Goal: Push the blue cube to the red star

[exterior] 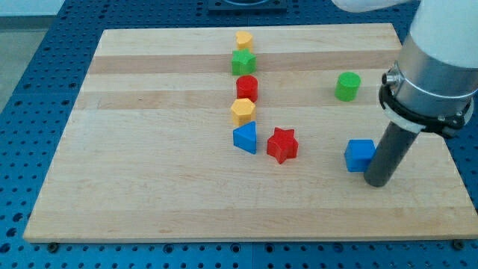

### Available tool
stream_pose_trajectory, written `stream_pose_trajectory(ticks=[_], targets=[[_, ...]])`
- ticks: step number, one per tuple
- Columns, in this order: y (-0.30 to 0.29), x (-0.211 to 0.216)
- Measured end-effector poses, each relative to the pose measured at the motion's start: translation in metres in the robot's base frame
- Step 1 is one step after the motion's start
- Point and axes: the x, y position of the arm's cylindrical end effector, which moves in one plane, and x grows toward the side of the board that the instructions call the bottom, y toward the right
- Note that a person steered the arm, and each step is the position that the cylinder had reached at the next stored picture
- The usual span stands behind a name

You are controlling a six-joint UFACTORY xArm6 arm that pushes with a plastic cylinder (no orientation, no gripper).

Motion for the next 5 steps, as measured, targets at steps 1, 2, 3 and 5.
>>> stream_pose_trajectory(ticks=[1, 2, 3, 5], targets=[[0.000, -0.019], [0.000, -0.021], [0.008, -0.021], [0.034, -0.024]])
